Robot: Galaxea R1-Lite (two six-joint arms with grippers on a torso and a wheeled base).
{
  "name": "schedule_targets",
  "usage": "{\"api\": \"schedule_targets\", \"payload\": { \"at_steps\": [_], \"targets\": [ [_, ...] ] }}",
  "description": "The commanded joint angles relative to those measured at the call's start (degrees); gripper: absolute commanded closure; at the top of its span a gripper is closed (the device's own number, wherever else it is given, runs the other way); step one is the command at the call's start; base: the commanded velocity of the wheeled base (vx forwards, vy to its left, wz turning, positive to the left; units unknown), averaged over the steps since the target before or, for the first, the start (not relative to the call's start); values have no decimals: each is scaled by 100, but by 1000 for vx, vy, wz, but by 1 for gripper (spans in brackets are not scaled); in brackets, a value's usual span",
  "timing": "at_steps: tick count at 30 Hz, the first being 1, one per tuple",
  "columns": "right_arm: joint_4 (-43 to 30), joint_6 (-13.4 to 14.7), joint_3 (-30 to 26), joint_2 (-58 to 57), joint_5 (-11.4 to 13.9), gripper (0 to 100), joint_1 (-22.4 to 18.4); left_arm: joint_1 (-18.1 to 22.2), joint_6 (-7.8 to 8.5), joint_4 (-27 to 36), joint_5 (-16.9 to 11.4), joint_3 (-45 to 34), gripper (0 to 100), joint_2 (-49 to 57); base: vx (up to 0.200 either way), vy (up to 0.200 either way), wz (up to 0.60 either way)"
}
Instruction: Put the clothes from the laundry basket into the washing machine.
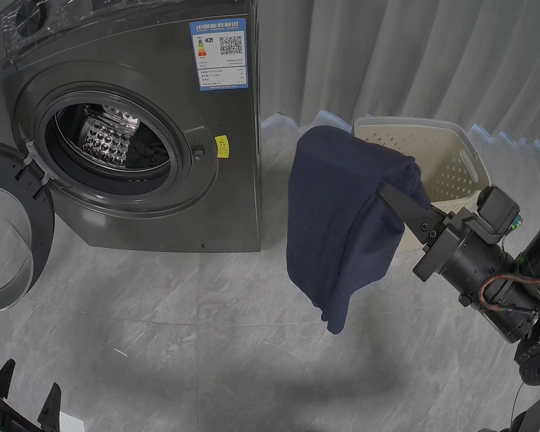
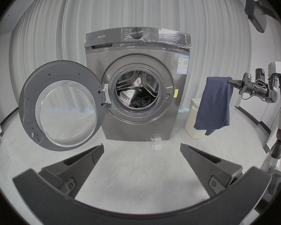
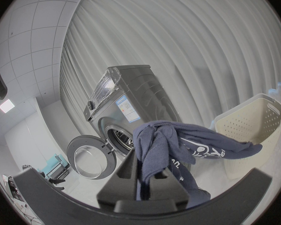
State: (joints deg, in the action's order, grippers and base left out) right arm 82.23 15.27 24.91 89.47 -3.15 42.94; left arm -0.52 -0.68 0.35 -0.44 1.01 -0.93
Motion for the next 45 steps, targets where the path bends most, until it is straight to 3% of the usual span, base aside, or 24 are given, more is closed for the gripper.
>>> {"api": "schedule_targets", "payload": {
  "at_steps": [1, 42, 45],
  "targets": [
    [4, -7, -3, 9, -2, 100, -4, -9, -2, 0, 0, -84, 0, -4, 0, 200, 0],
    [4, 2, 76, -35, -11, 100, -31, -9, -20, 0, 0, -84, 0, -4, 0, 200, 0],
    [4, 2, 85, -26, -11, 100, -31, 8, -20, 0, 0, -75, 0, 14, 0, 0, 0]
  ]
}}
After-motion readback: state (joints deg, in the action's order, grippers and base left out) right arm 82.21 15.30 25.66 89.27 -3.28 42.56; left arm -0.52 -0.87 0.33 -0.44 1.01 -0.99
